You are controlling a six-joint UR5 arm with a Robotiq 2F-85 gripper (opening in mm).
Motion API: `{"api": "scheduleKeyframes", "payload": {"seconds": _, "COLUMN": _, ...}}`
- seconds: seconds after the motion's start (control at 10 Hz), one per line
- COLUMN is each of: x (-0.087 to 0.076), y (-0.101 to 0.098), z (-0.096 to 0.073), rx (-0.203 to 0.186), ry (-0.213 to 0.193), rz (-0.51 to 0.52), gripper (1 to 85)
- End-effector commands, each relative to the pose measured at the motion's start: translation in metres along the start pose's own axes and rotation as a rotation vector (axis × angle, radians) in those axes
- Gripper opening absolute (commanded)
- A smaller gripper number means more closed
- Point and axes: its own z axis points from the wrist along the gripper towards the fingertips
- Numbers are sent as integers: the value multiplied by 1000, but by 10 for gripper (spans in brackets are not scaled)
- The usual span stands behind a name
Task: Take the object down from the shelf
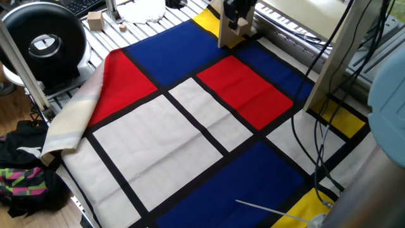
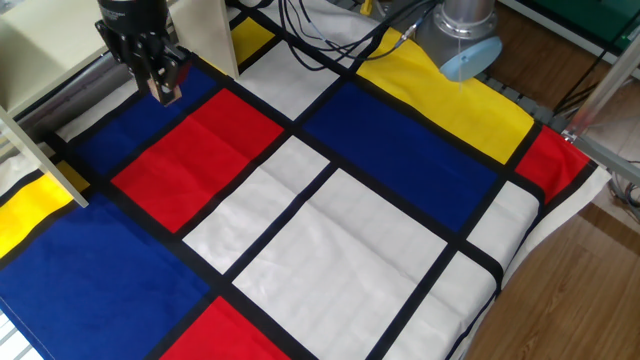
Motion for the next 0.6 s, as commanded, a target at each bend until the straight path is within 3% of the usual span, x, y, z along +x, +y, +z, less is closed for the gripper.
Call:
{"api": "scheduleKeyframes", "payload": {"seconds": 0.0, "x": -3, "y": 14, "z": -2, "rx": -54, "ry": -12, "rz": 17, "gripper": 10}}
{"api": "scheduleKeyframes", "payload": {"seconds": 0.1, "x": -4, "y": 10, "z": -1, "rx": -41, "ry": -16, "rz": 37, "gripper": 10}}
{"api": "scheduleKeyframes", "payload": {"seconds": 0.2, "x": -3, "y": 1, "z": -1, "rx": -4, "ry": -12, "rz": 67, "gripper": 10}}
{"api": "scheduleKeyframes", "payload": {"seconds": 0.3, "x": -2, "y": 0, "z": -1, "rx": 0, "ry": -7, "rz": 97, "gripper": 10}}
{"api": "scheduleKeyframes", "payload": {"seconds": 0.5, "x": -15, "y": 39, "z": -3, "rx": 16, "ry": 4, "rz": 133, "gripper": 10}}
